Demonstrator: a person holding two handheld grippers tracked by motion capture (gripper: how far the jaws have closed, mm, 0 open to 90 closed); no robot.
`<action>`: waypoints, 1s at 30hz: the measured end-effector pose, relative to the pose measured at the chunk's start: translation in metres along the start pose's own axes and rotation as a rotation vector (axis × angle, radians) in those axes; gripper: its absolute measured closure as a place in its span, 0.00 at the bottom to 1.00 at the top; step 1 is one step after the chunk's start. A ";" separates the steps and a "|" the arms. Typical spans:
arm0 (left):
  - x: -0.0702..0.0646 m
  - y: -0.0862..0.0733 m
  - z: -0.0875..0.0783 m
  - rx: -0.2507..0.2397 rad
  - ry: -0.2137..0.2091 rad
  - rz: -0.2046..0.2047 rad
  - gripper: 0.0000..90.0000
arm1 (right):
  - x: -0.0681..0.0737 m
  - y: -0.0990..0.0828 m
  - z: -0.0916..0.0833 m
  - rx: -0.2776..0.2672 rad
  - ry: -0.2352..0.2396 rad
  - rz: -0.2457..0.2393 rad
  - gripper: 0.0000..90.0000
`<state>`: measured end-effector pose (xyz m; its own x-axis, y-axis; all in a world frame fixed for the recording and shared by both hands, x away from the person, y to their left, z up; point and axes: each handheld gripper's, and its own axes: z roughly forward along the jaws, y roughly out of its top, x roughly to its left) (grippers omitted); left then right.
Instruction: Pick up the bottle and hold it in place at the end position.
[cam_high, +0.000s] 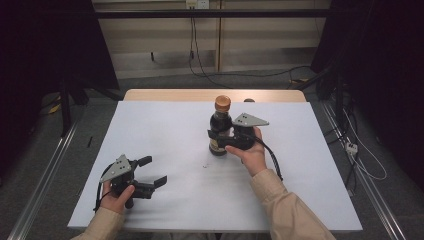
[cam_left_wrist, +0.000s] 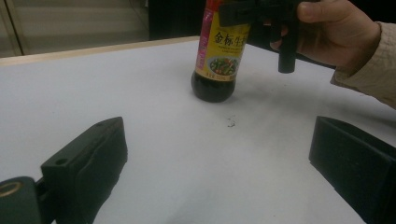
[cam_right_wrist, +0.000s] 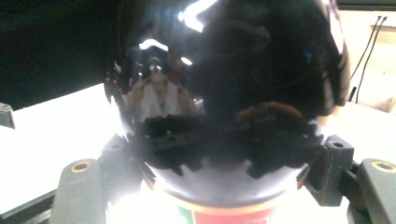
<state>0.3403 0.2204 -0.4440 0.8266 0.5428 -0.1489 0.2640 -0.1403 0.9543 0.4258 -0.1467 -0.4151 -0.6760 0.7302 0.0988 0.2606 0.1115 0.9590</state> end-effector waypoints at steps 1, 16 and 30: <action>0.000 0.000 0.000 0.000 -0.001 0.002 0.05 | 0.000 -0.001 -0.001 -0.002 -0.001 0.001 0.31; 0.000 0.001 -0.001 0.004 0.003 0.004 0.04 | 0.004 -0.007 -0.002 0.010 -0.036 0.015 0.32; -0.005 0.010 0.009 0.009 0.002 0.011 0.04 | -0.004 -0.006 -0.003 0.024 0.028 -0.020 0.33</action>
<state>0.3435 0.2086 -0.4365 0.8283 0.5431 -0.1374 0.2593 -0.1542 0.9534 0.4247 -0.1522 -0.4208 -0.7000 0.7088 0.0877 0.2630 0.1417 0.9543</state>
